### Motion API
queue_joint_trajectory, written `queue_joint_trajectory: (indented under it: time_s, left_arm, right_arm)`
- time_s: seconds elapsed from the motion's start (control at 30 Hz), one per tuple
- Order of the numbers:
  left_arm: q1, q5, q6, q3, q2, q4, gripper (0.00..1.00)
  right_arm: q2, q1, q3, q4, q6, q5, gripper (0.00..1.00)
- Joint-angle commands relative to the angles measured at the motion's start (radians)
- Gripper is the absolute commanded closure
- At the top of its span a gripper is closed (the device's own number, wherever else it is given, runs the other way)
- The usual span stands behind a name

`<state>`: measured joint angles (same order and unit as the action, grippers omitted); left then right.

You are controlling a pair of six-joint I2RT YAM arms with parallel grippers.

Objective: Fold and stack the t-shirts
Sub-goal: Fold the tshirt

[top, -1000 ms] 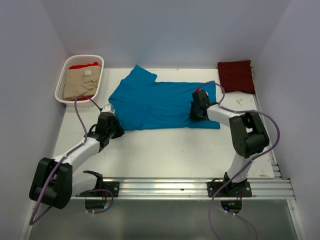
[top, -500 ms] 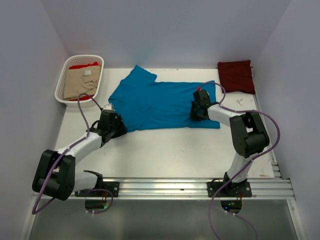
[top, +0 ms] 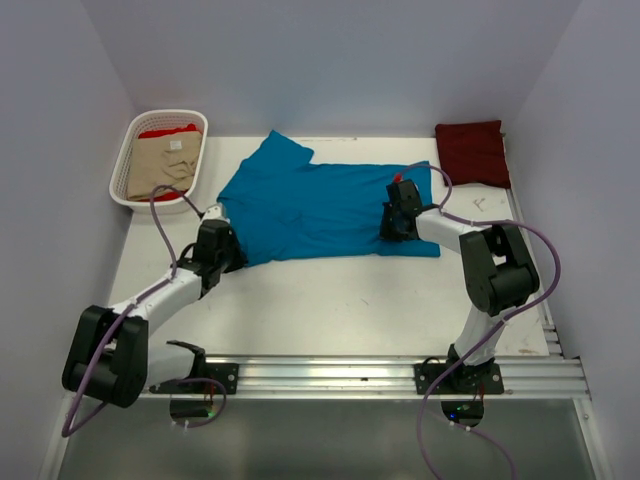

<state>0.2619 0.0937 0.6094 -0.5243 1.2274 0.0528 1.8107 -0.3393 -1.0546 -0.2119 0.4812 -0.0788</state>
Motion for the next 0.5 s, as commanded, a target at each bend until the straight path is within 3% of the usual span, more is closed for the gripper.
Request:
queue_joint_trajectory:
  time_s: [0.0, 0.23, 0.47]
  left_arm:
    - [-0.013, 0.012, -0.028, 0.024, 0.046, -0.091, 1.00]
    - [-0.041, 0.116, -0.016, -0.019, 0.175, 0.008, 1.00]
    - [-0.053, 0.233, 0.019, -0.068, 0.179, 0.143, 1.00]
  right_arm:
    - [0.030, 0.016, 0.045, -0.043, -0.007, -0.030, 1.00]
    - [0.024, 0.022, 0.053, -0.041, -0.010, -0.029, 1.00]
    - [0.018, 0.036, 0.062, -0.038, -0.010, -0.038, 1.00]
